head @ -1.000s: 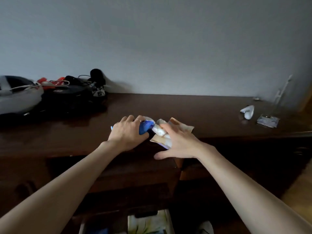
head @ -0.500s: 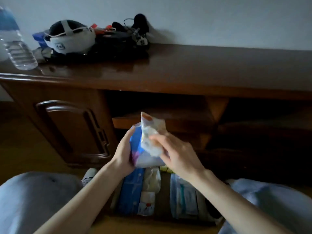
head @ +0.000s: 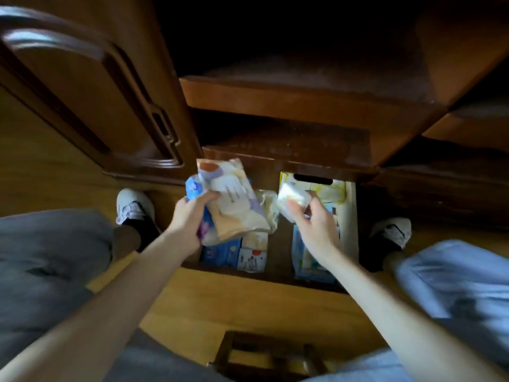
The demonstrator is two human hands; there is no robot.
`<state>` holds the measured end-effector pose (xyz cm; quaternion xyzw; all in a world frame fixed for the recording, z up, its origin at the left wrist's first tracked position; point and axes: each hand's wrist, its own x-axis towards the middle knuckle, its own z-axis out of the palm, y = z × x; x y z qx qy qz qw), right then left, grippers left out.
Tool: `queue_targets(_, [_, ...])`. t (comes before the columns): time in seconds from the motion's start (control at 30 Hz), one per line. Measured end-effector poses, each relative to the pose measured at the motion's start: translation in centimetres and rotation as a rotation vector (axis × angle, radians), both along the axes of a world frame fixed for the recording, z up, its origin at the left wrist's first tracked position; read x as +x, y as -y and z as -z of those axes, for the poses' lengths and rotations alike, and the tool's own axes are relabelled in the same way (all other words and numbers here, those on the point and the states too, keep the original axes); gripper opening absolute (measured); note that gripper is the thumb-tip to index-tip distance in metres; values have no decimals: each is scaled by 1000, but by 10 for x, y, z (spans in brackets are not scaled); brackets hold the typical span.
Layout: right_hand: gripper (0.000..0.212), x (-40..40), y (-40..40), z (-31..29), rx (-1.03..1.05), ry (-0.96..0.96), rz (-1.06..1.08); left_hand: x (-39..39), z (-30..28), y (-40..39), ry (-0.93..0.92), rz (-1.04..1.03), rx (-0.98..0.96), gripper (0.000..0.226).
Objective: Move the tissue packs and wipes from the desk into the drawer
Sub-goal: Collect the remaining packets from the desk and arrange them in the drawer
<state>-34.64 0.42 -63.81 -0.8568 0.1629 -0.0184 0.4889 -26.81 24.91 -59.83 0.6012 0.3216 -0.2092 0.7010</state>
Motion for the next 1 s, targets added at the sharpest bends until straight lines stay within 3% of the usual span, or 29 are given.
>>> queue_targets(0.07, [55,5,14,24,-168,-179,19,3,6,-14,13,-60,16,24])
queue_targets(0.1, [50,6,17,37,-236,-236,-14,3,8,-20,14,-80,12,25])
queue_targets(0.17, [35,8,11,57,-303,-272,-106,-1,12,-26,20,-93,-3,28])
queue_targets(0.33, [39,17,-19,85,-538,-261,-352,-7,22,-32,72,-60,37,38])
queue_targets(0.43, [56,5,-26,95,-537,-267,-691,-4,27,-37,73,-48,38,39])
queue_targets(0.5, [58,-5,-27,99,-512,-293,-793,-2,30,-37,71,-46,22,39])
queue_targets(0.63, [40,-3,-27,104,-443,-229,-471,0,34,-34,81,-18,25,43])
queue_targets(0.7, [47,1,-24,106,-355,-314,-359,-1,35,-32,93,0,35,45])
queue_targets(0.83, [59,1,-25,112,-285,-476,-343,-6,35,-33,95,13,57,43])
queue_targets(1.0, [35,2,-36,113,-501,-374,-372,-9,34,-30,55,32,67,41])
